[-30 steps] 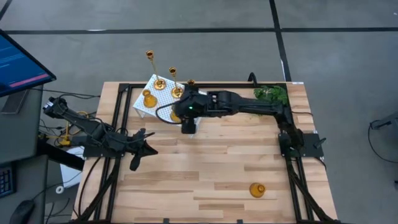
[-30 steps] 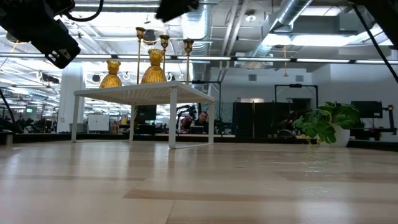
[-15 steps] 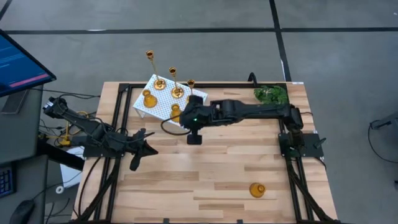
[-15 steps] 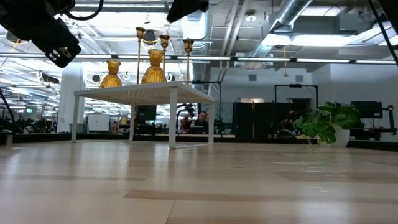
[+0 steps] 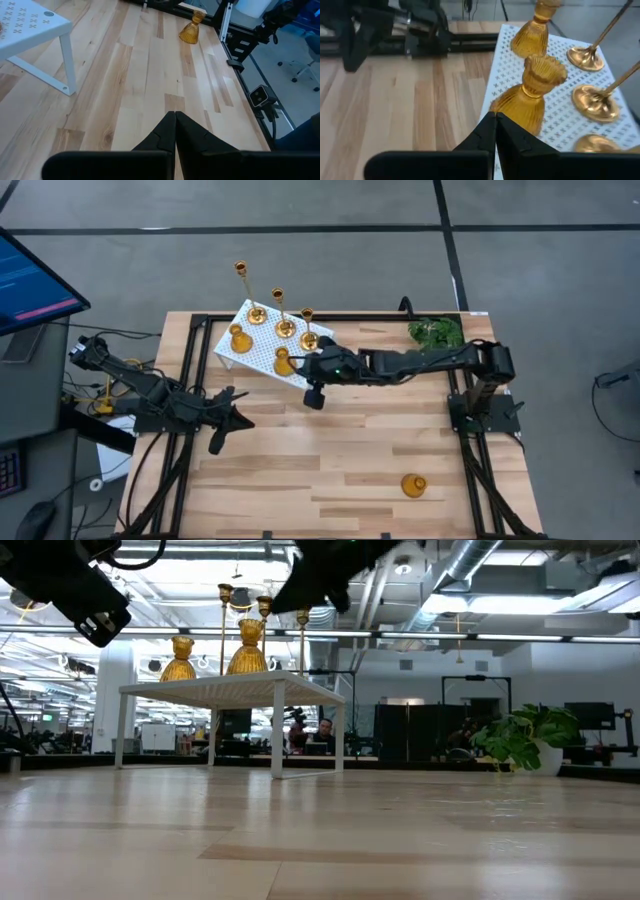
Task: Pick & Place candle stick holders
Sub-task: Put the top brown glass candle holder on the shelf aligned with the other brown glass candle holder
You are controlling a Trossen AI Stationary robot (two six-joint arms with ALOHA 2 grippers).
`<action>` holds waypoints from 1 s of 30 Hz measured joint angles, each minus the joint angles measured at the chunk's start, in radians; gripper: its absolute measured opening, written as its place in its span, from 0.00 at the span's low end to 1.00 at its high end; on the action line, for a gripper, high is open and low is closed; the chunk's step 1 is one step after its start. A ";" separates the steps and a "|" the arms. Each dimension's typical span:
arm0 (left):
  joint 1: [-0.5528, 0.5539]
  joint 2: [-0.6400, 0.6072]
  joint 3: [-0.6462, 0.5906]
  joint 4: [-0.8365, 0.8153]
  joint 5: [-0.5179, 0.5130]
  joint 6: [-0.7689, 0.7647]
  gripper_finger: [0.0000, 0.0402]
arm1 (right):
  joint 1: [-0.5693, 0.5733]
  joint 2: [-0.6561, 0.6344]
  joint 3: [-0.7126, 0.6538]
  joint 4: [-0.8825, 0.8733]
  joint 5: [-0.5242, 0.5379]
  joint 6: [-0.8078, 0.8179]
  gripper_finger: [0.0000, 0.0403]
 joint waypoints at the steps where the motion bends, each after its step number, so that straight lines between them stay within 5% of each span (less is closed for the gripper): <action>1: 0.000 0.000 0.000 0.002 0.000 0.000 0.02 | -0.001 -0.002 -0.036 0.044 0.000 0.013 0.00; 12: 0.000 0.000 0.000 0.010 0.000 0.000 0.02 | -0.038 0.105 -0.098 0.270 0.004 0.020 0.00; 30: 0.000 0.000 0.000 0.022 0.000 0.000 0.02 | -0.124 0.108 -0.100 0.340 -0.029 -0.023 0.00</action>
